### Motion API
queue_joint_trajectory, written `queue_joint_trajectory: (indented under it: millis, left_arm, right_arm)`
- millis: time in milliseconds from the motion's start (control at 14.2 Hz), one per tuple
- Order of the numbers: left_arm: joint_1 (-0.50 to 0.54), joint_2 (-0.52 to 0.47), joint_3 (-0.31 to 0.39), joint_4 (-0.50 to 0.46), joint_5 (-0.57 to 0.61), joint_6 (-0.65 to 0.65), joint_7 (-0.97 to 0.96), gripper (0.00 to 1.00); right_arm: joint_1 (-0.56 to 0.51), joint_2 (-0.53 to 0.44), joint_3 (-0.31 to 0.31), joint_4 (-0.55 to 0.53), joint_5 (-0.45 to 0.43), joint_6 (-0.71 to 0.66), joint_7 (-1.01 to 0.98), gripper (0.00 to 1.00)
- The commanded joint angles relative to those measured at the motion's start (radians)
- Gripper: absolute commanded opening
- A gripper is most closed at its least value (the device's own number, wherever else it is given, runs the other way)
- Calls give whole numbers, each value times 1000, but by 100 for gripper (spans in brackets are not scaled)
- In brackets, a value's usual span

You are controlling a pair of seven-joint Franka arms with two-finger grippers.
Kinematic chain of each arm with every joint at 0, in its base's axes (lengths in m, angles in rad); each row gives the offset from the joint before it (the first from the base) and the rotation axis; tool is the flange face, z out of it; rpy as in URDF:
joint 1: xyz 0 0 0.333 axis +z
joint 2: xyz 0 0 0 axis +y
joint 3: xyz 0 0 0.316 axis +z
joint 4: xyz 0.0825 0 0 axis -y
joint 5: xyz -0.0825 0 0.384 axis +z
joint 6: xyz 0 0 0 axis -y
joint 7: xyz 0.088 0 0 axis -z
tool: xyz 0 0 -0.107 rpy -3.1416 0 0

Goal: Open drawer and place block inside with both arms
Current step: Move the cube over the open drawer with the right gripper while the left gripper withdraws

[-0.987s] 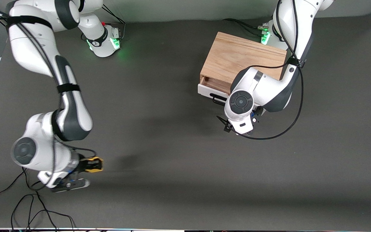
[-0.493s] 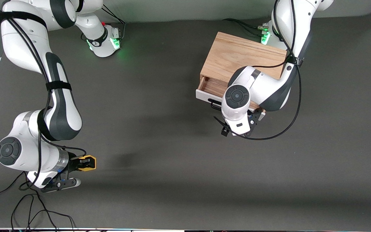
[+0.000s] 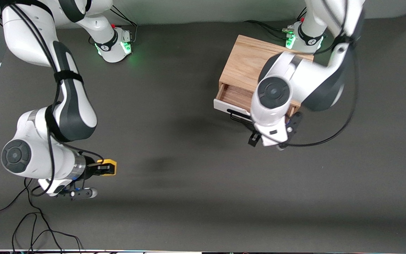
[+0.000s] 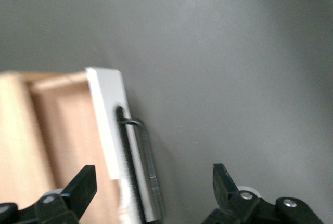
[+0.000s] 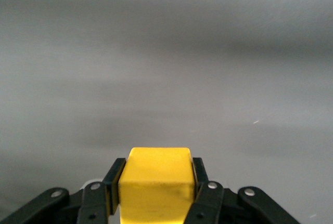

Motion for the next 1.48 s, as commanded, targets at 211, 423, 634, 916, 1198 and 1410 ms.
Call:
queue_joint_trajectory:
  millis: [211, 423, 634, 916, 1198, 1410]
  left_arm:
    - [189, -196, 11, 24, -59, -190, 658, 99]
    - [306, -275, 11, -17, -69, -199, 1025, 99]
    - [346, -377, 14, -160, -67, -109, 1205, 99]
    - [375, -470, 14, -378, -72, 89, 1361, 99]
    - [407, -450, 19, -285, -119, -3, 1365, 99]
    - [409, -385, 20, -170, -119, -58, 1367, 99]
  right_arm:
    - [86, -2, 147, 55, -6, -25, 474, 0]
    - [221, 4, 158, 113, -5, -19, 781, 0]
    - [343, 14, 176, 135, -5, 22, 969, 0]
    - [524, 64, 176, 129, -18, 130, 1092, 0]
    - [609, 112, 176, 120, -120, 128, 1136, 0]
    - [624, 135, 176, 120, -121, 128, 1141, 0]
